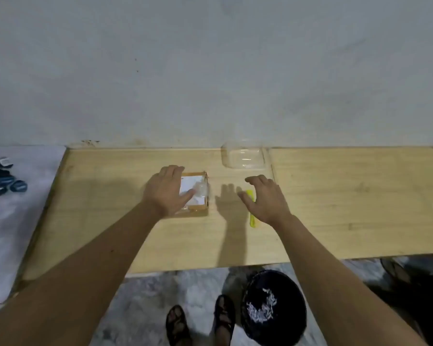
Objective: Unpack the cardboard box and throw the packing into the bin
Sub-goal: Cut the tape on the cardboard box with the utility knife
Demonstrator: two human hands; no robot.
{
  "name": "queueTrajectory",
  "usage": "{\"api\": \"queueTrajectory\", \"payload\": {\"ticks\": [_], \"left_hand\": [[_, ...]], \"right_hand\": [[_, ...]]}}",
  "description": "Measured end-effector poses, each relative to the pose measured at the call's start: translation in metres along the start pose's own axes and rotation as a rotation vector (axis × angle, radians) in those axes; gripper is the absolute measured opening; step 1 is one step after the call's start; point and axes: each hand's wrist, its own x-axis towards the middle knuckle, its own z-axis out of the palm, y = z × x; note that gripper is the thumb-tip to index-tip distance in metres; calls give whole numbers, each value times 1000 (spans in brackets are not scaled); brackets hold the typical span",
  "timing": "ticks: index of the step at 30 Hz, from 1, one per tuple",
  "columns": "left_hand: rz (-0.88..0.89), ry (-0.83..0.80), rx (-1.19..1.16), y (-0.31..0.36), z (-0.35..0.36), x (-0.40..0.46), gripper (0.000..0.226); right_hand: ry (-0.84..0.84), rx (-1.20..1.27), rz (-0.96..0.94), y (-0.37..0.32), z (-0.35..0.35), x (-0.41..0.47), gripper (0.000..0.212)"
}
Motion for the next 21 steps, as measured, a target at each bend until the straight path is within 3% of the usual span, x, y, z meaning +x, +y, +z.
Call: {"api": "queueTrajectory", "payload": {"ticks": [3,7,13,17,21], "left_hand": [[85,-93,40,-8,30,7,96],[190,-25,92,-16,60,8,101],[175,-47,108,-22,64,9,111],[162,-18,97,-21,65,8,112],[170,-36,73,-22,63,8,112]], "right_hand": [[-55,-7,67,20,32,-7,52],[-107,15,180,34,69,-14,50],[-120,106,295,36,108,-12,58],[-87,252,400,29,115,-5,76],[-125,384,369,21,107,-1,78]]}}
